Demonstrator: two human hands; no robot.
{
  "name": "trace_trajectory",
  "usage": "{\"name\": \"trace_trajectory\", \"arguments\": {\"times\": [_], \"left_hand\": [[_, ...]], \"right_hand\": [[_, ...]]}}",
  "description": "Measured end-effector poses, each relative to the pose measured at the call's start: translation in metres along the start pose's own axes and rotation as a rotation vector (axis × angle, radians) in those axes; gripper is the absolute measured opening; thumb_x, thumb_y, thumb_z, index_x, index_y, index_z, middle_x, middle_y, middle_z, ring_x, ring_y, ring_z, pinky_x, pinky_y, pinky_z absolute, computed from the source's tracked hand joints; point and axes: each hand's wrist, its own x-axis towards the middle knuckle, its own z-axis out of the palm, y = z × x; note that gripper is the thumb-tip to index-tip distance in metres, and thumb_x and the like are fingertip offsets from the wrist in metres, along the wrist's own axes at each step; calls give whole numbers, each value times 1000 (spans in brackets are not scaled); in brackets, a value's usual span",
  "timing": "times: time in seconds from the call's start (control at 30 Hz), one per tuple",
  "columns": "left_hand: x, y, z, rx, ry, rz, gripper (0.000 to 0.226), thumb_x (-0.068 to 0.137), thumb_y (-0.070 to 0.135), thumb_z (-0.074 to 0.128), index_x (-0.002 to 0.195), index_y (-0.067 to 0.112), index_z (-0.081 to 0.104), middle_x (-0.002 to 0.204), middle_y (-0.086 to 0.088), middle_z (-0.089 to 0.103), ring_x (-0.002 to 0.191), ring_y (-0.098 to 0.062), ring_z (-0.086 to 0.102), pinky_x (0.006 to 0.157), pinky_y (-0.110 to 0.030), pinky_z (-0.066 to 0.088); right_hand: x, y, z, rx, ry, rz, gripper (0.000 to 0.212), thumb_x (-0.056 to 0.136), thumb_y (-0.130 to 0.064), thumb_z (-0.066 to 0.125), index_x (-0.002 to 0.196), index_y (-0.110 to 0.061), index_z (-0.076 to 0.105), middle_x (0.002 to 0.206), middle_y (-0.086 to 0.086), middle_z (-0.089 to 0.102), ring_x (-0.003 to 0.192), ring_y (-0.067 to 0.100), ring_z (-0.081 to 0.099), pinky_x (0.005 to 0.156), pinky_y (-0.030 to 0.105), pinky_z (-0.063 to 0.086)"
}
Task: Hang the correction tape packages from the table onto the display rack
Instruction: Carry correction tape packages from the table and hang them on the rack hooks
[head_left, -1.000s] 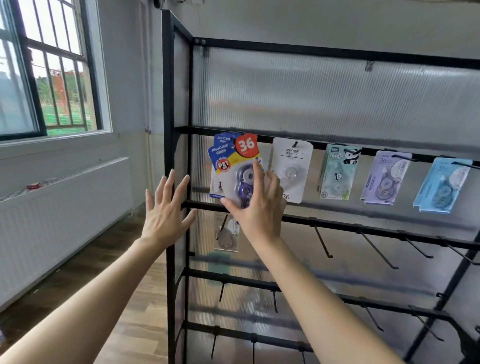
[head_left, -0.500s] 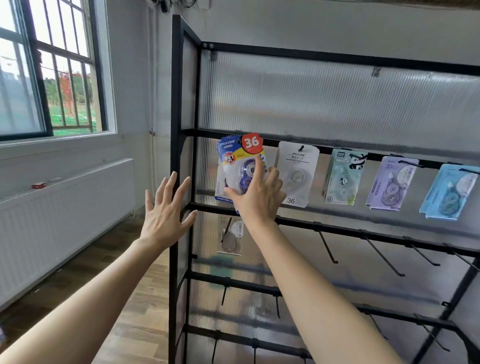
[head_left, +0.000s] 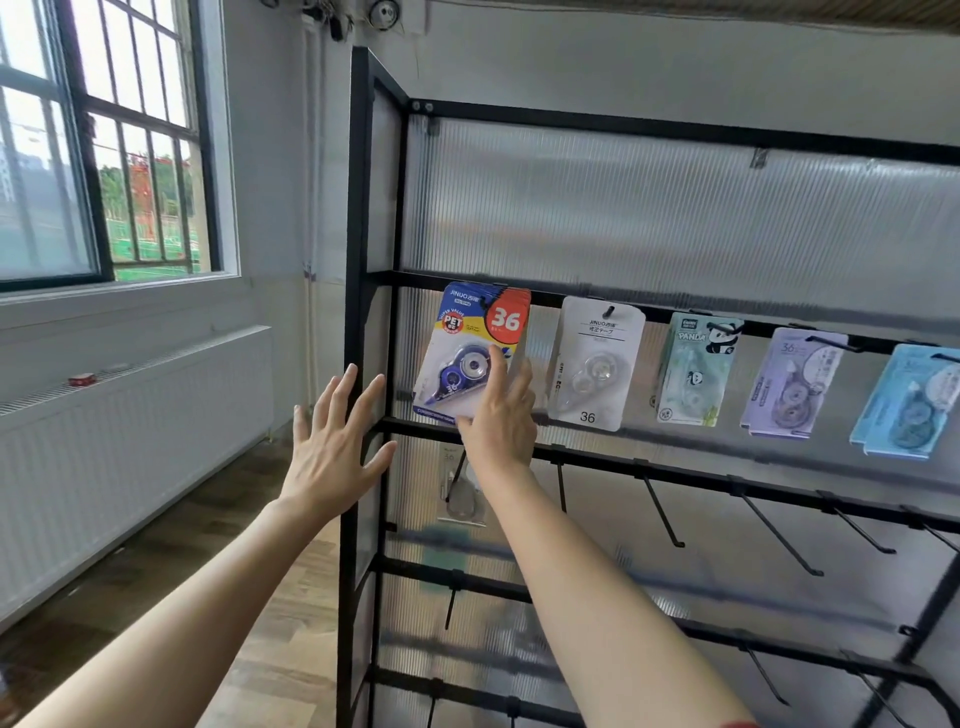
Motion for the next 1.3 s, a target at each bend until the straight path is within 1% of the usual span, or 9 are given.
{"name": "trace_trajectory", "arguments": {"times": [0.1, 0.27, 0.37, 0.47, 0.63, 0.83, 1.03, 1.13, 1.3], "left_hand": [[-6, -2, 0, 4, -3, 2, 78, 89, 42, 56, 151, 31, 10, 160, -3, 2, 146, -23, 1, 114, -57, 6], [-22, -4, 4, 12, -32, -3, 76, 90, 42, 55, 151, 29, 11, 160, -4, 2, 146, -24, 1, 114, -57, 5], [-41, 1, 9, 19, -72, -18, 76, 90, 41, 56, 151, 28, 13, 160, -4, 3, 146, -24, 1, 114, -58, 6], [-73, 6, 17, 41, -144, -45, 76, 89, 42, 55, 151, 28, 14, 160, -4, 4, 146, -24, 1, 113, -59, 5], [-135, 14, 22, 102, -238, -84, 76, 89, 48, 52, 151, 28, 13, 159, -4, 3, 146, -25, -2, 112, -60, 4], [-223, 40, 6, 175, -342, -186, 77, 89, 52, 48, 151, 29, 10, 160, -2, -4, 146, -23, -6, 113, -61, 2], [-334, 67, -51, 212, -369, -325, 77, 89, 51, 51, 151, 29, 12, 160, -3, -2, 146, -25, -4, 112, -60, 3], [-399, 76, -86, 228, -377, -425, 76, 88, 50, 52, 151, 28, 14, 160, -4, 0, 146, -26, -1, 113, -60, 5], [-509, 86, -154, 290, -391, -659, 76, 88, 48, 53, 150, 30, 15, 159, -1, 2, 146, -24, -1, 113, -59, 4]], "right_hand": [[-6, 5, -2, 9, 25, -26, 87, 84, -27, 67, 151, -22, 11, 153, 18, 15, 132, 33, 34, 86, 37, 51], [-40, 29, 2, -53, -37, -46, 86, 90, -35, 58, 152, -20, 0, 156, 15, 9, 136, 30, 28, 102, 38, 41], [-72, 50, 6, -124, -165, -88, 86, 92, -36, 54, 151, -21, -7, 158, 15, 5, 141, 31, 21, 109, 41, 35], [-109, 69, 9, -209, -341, -103, 86, 94, -38, 50, 150, -24, -15, 159, 15, -6, 146, 33, 7, 115, 45, 18], [-165, 90, 2, -282, -527, -184, 74, 98, -36, 42, 151, -28, -10, 160, 9, -3, 146, 32, -1, 116, 49, 2], [-240, 107, -23, -233, -596, -199, 73, 96, -38, 43, 152, -29, -3, 160, 6, 0, 147, 30, -1, 116, 50, -1], [-333, 111, -59, -137, -700, -161, 76, 95, -40, 46, 151, -30, -4, 160, 6, -1, 147, 29, 0, 117, 49, 3], [-381, 97, -75, -77, -763, -152, 77, 94, -40, 48, 152, -31, -2, 160, 6, -2, 147, 29, 0, 116, 48, 5], [-453, 47, -94, -22, -854, -293, 78, 94, -40, 49, 151, -30, -2, 160, 7, -1, 146, 30, 1, 116, 48, 5]]}}
